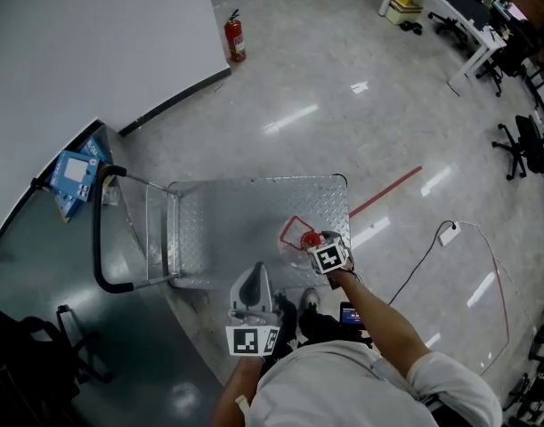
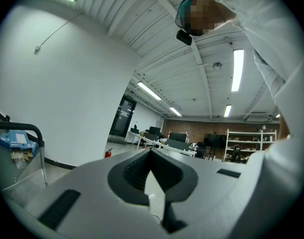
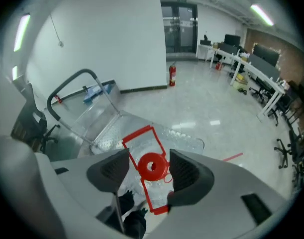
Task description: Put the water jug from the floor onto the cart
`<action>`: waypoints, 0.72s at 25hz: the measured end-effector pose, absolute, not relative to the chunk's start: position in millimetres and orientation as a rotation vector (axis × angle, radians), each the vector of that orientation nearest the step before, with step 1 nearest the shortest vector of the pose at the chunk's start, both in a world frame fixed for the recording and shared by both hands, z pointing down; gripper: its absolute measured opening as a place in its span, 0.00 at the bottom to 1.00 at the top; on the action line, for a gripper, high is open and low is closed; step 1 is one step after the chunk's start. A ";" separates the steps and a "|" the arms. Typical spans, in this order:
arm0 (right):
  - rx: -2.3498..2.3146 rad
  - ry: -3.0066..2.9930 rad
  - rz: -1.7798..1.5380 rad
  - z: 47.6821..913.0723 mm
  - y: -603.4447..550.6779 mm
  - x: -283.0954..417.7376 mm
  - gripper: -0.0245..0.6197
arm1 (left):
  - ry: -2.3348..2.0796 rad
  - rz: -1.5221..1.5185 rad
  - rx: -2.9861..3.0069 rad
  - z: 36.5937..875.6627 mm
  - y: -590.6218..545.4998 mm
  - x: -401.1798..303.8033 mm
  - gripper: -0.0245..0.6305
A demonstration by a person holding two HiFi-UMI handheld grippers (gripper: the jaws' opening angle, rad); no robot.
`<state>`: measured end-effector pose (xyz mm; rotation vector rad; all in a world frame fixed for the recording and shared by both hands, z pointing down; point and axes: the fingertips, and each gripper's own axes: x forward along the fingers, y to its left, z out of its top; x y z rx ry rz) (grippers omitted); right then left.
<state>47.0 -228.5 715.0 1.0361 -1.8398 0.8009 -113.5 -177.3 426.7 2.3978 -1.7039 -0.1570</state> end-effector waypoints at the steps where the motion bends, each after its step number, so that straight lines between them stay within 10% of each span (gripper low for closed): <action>1: 1.083 -1.889 0.766 692.4 -230.4 47.4 0.41 | -1.702 -0.167 2.403 423.5 -175.9 -112.8 0.04; 6: 1.387 -2.116 0.514 569.2 -222.0 63.7 0.08 | -1.681 -0.204 2.436 406.4 -164.9 -105.1 0.04; 18: 1.624 -2.439 0.222 437.4 -145.5 82.6 0.06 | -1.609 -0.280 2.516 379.2 -141.0 -65.5 0.04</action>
